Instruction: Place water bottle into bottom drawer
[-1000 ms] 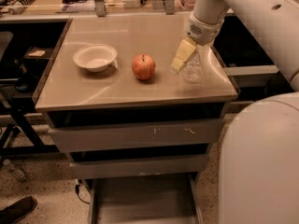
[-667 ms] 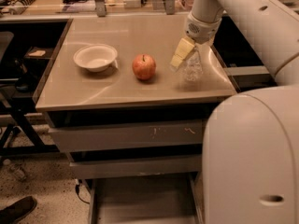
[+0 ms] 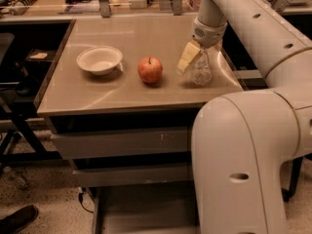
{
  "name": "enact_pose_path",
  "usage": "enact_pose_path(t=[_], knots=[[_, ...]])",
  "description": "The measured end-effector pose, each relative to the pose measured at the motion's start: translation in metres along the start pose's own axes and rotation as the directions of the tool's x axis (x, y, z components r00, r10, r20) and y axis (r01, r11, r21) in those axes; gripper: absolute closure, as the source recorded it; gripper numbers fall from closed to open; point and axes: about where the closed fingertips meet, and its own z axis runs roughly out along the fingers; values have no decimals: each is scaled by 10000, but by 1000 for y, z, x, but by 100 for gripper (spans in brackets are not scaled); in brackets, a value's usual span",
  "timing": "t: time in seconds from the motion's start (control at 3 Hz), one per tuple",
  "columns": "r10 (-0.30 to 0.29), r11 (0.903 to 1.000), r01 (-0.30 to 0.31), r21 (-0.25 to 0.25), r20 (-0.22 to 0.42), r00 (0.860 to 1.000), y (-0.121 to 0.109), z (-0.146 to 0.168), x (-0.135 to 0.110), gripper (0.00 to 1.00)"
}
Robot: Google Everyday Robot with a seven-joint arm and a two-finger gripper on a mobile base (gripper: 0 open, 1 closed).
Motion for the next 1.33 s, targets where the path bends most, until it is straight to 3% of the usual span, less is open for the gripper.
enact_pose_path(t=[0.33,1.33], knots=[[176,9998,-178,-131,-126,9998,-7,16,-2,0],[160,9999,-160,-28,95,9998,-10,20,-9,66]])
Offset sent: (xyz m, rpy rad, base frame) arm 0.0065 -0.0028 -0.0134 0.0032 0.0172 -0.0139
